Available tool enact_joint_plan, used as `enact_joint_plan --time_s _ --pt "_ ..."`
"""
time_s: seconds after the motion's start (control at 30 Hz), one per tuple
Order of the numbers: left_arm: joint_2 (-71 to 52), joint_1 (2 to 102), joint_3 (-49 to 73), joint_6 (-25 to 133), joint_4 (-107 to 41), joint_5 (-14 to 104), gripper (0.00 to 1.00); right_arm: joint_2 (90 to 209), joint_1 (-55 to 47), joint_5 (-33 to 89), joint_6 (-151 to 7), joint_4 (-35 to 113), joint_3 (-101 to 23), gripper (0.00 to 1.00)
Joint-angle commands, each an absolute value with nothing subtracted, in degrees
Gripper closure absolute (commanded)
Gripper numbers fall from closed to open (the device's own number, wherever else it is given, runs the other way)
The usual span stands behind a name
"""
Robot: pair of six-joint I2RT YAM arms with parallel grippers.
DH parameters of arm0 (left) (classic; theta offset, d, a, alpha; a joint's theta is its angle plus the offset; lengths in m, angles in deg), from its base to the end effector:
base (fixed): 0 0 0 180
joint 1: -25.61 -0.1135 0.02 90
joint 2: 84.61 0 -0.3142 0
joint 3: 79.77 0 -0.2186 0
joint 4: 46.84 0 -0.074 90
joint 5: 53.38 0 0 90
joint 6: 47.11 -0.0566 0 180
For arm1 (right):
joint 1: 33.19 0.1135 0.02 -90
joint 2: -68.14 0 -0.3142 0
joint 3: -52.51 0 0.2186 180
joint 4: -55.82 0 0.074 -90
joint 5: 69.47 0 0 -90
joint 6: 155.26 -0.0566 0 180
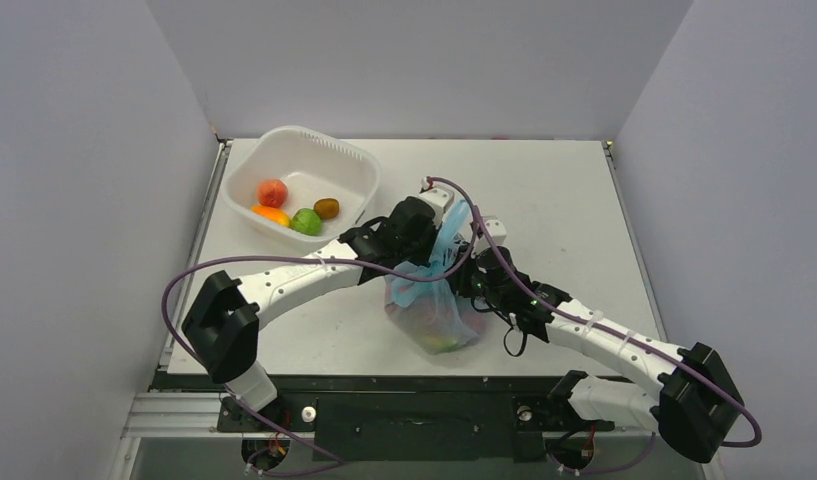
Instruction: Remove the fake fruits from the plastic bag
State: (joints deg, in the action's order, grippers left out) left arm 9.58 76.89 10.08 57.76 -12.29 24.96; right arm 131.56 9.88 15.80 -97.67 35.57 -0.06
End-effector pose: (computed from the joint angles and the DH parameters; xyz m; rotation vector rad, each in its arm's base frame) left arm 0.2355 -0.2754 0.3307 0.5994 2.1773 -0.3996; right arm 0.1535 0.1371 0.2860 -0.1526 2.1856 0.6854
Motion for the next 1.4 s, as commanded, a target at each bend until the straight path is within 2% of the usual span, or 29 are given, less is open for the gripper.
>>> enact_joint_plan --time_s 0.0,0.2,0.33,0.53,0.57,0.63,0.67,0.73,0.87,1.0,1.2,1.33,1.37 --pt "5.80 77.02 10.85 57.80 -16.72 20.21 1.00 132.54 10.40 10.94 -98.49 34.51 -1.53 0.81" --pt "3.49 77.03 12.03 58.15 -16.26 6.25 1.00 130.81 10.34 3.61 -100.23 31.43 -0.83 1.00" --pt "1.22 76.98 13.65 57.38 -17.82 2.59 1.00 127.68 9.66 -1.70 -101.41 28.37 0.66 1.00" --pt "-1.19 77.03 16.07 55.36 -21.30 8.94 1.00 125.38 8.98 2.75 -93.94 26.43 -2.43 1.00" --pt "-1.28 77.02 16.35 55.27 -21.85 11.24 1.00 125.55 9.04 5.36 -92.16 26.18 -3.27 0.99" --pt "-1.48 77.09 16.67 55.17 -22.46 13.77 1.00 126.28 9.11 8.76 -90.86 25.89 -5.70 0.90" --pt "-1.65 77.11 16.88 55.25 -22.71 14.34 1.00 126.97 9.20 9.72 -90.85 25.95 -6.93 0.79" --pt "-1.86 77.11 17.14 55.28 -23.19 15.47 1.00 128.29 9.22 12.52 -91.23 26.80 -8.06 0.68" --pt "-2.31 77.38 17.35 54.67 -23.74 16.31 1.00 131.27 10.18 16.78 -91.76 30.29 -8.61 0.53" --pt "-2.60 77.64 17.55 54.24 -23.95 16.21 1.00 134.02 11.32 17.40 -92.16 31.60 -9.03 0.46" --pt "-2.87 77.64 17.59 53.98 -24.14 17.27 1.00 136.89 13.28 17.39 -92.51 33.97 -9.76 0.42" --pt "-2.94 77.68 17.57 53.99 -24.33 18.39 1.00 137.89 14.67 9.77 -93.08 33.36 -10.73 0.43" --pt "-2.96 77.76 17.59 53.97 -24.30 18.23 1.00 137.37 14.72 8.03 -93.28 33.20 -10.54 0.48"
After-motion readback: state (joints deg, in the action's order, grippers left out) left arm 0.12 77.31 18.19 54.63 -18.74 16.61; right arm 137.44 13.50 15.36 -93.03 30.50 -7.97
